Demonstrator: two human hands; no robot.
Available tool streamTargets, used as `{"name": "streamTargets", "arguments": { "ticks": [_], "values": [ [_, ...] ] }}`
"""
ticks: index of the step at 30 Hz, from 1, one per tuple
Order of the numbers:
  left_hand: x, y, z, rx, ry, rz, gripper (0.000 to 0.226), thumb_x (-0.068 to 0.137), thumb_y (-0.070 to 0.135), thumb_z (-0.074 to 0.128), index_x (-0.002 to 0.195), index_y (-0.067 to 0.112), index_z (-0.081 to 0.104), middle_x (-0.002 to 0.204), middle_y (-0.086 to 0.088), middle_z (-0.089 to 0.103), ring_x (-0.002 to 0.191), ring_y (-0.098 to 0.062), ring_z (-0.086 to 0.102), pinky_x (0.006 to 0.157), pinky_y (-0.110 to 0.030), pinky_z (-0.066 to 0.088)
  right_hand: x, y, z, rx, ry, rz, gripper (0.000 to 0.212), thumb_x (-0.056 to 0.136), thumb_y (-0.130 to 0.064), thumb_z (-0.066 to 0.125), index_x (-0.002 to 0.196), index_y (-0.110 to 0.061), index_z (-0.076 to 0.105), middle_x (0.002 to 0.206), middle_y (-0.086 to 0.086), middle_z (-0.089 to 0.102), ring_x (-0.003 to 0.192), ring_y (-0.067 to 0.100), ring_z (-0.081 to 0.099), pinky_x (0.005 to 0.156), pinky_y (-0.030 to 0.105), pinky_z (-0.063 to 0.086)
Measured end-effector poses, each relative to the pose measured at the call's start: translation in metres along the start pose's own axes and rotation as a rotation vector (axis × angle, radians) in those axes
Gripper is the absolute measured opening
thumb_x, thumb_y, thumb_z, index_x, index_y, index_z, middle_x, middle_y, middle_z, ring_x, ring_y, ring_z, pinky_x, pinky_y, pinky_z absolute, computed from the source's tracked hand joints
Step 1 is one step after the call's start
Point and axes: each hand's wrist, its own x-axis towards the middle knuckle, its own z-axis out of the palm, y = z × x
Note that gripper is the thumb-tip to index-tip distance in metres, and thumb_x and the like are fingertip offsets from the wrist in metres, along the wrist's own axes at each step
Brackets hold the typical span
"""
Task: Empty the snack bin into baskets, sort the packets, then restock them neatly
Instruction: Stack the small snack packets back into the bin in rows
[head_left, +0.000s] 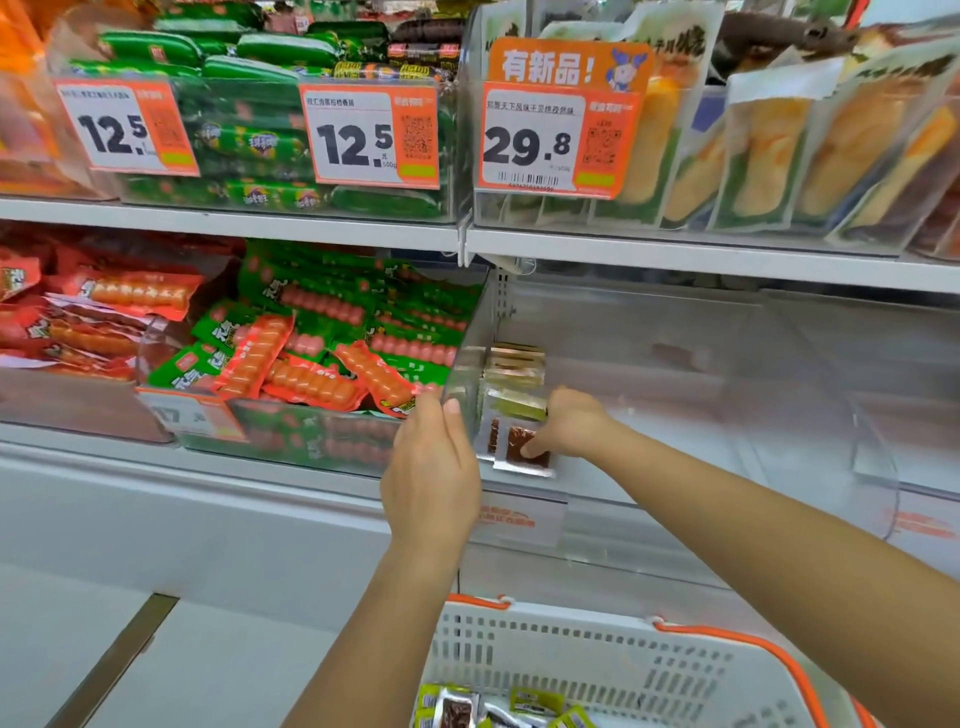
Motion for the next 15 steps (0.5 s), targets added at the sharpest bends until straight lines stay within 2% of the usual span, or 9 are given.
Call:
{"name": "streamTargets", "arguments": {
  "ticks": [3, 7, 9, 11, 13, 15],
  "values": [
    [-0.001, 0.000, 0.000, -0.008, 0.006, -0.003, 0.037, 0.101, 0.037, 0.021, 0.105, 0.013, 0.048, 0.085, 0.003, 0.053, 0.086, -0.022, 0.053, 0.059, -0.032, 0.030, 0.002, -0.006, 0.003, 0.053, 0.056, 0.015, 0.070, 0.080, -0.031, 0.076, 0.131, -0.001, 0.040, 0.126, 0.012, 0.053, 0.113, 0.028, 0.055, 0.077, 0.030, 0.045],
    [-0.001, 0.000, 0.001, -0.001, 0.019, 0.006, 0.040, 0.099, 0.038, 0.019, 0.110, 0.014, 0.050, 0.093, 0.000, 0.059, 0.091, -0.022, 0.054, 0.061, -0.032, 0.032, 0.010, -0.012, 0.012, 0.082, 0.182, -0.022, 0.084, 0.077, -0.035, 0.077, 0.137, -0.002, 0.028, 0.120, 0.013, 0.056, 0.107, 0.031, 0.057, 0.071, 0.032, 0.044],
    [-0.001, 0.000, 0.001, 0.002, 0.024, 0.008, 0.040, 0.099, 0.038, 0.019, 0.108, 0.014, 0.050, 0.091, 0.000, 0.059, 0.089, -0.022, 0.054, 0.061, -0.032, 0.031, 0.012, -0.011, 0.017, 0.043, 0.210, -0.067, 0.097, 0.079, -0.036, 0.075, 0.146, -0.002, 0.013, 0.120, 0.014, 0.058, 0.106, 0.032, 0.058, 0.071, 0.033, 0.045],
    [-0.001, 0.000, 0.001, 0.003, 0.028, 0.002, 0.036, 0.100, 0.036, 0.021, 0.105, 0.013, 0.049, 0.088, 0.001, 0.056, 0.087, -0.022, 0.053, 0.060, -0.031, 0.030, 0.014, -0.009, 0.019, 0.082, 0.173, -0.084, 0.108, 0.079, -0.038, 0.074, 0.151, -0.005, 0.000, 0.121, 0.014, 0.059, 0.109, 0.032, 0.057, 0.078, 0.035, 0.048],
    [-0.001, 0.000, 0.002, -0.006, 0.031, -0.004, 0.035, 0.101, 0.035, 0.023, 0.104, 0.013, 0.049, 0.085, 0.002, 0.054, 0.086, -0.022, 0.053, 0.059, -0.031, 0.028, 0.015, -0.006, 0.019, 0.217, 0.096, -0.049, 0.111, 0.076, -0.036, 0.078, 0.151, -0.006, 0.002, 0.127, 0.014, 0.056, 0.114, 0.032, 0.055, 0.086, 0.036, 0.049],
    [-0.002, 0.000, 0.002, -0.017, 0.031, -0.010, 0.035, 0.101, 0.035, 0.023, 0.104, 0.012, 0.049, 0.086, 0.001, 0.054, 0.087, -0.022, 0.053, 0.060, -0.032, 0.028, 0.014, -0.004, 0.016, 0.322, 0.039, 0.005, 0.105, 0.075, -0.027, 0.080, 0.150, -0.004, 0.010, 0.131, 0.014, 0.052, 0.118, 0.031, 0.052, 0.087, 0.033, 0.047]
  ]
}}
